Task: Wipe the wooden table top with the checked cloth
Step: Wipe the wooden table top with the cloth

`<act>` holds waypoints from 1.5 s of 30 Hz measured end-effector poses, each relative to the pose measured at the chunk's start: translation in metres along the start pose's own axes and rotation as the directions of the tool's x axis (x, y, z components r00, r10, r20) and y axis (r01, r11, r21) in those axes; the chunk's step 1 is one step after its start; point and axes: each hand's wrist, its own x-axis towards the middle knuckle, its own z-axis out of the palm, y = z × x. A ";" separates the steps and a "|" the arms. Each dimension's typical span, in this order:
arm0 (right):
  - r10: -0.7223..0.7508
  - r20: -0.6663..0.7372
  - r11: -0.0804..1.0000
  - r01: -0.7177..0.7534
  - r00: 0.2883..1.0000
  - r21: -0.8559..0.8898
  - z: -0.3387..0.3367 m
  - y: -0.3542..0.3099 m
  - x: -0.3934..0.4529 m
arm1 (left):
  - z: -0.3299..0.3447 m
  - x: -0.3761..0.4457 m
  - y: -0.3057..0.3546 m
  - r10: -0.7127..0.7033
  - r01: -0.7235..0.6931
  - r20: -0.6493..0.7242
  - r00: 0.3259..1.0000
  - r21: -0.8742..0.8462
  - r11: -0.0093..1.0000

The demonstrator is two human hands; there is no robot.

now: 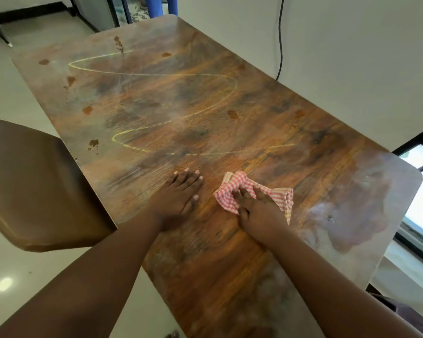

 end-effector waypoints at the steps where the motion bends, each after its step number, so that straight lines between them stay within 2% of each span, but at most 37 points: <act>1: -0.006 0.010 1.000 0.006 1.000 -0.007 0.000 -0.005 0.009 | 0.000 0.000 0.000 0.003 -0.003 -0.007 1.000 -0.002 1.000; 6: -0.132 0.050 0.991 0.133 0.990 -0.010 0.008 -0.032 0.018 | -0.001 0.001 0.000 0.008 -0.009 -0.017 1.000 -0.034 0.999; 11: -0.195 0.058 0.981 0.194 0.979 0.023 0.010 -0.010 -0.016 | -0.001 0.001 -0.003 0.012 -0.012 -0.010 1.000 -0.030 0.999; 16: -0.042 0.012 0.998 0.042 0.999 0.039 -0.002 0.031 -0.014 | -0.002 0.001 -0.001 0.007 -0.007 0.022 1.000 -0.011 1.000; 20: 0.068 -0.019 0.997 -0.067 0.998 0.045 -0.009 0.029 0.023 | -0.003 0.005 0.000 0.010 -0.010 0.065 0.998 0.008 1.000; 23: 0.083 -0.039 0.996 -0.081 0.996 0.048 -0.011 0.012 0.047 | -0.007 0.023 0.002 0.009 -0.011 0.080 0.997 0.018 1.000; 26: 0.067 -0.023 0.998 -0.066 0.997 0.023 -0.009 -0.002 0.052 | -0.016 0.054 0.004 0.029 -0.030 0.034 0.999 0.022 0.999; 31: 0.024 0.020 0.999 -0.024 1.000 0.024 -0.006 0.007 0.021 | -0.028 0.098 0.005 0.143 -0.145 0.035 0.989 0.039 0.989; 36: 0.169 -0.011 0.984 -0.168 0.986 0.053 -0.012 0.039 0.025 | -0.028 0.121 0.006 0.239 -0.242 0.070 0.968 0.041 0.969; 40: 0.260 -0.076 0.965 -0.256 0.963 0.060 -0.022 0.057 0.059 | -0.025 0.132 0.012 0.215 -0.213 0.043 0.976 -0.032 0.976; 45: 0.233 -0.060 0.971 -0.230 0.971 0.060 -0.026 0.049 0.085 | -0.026 0.151 0.020 0.161 -0.164 -0.041 0.986 -0.067 0.984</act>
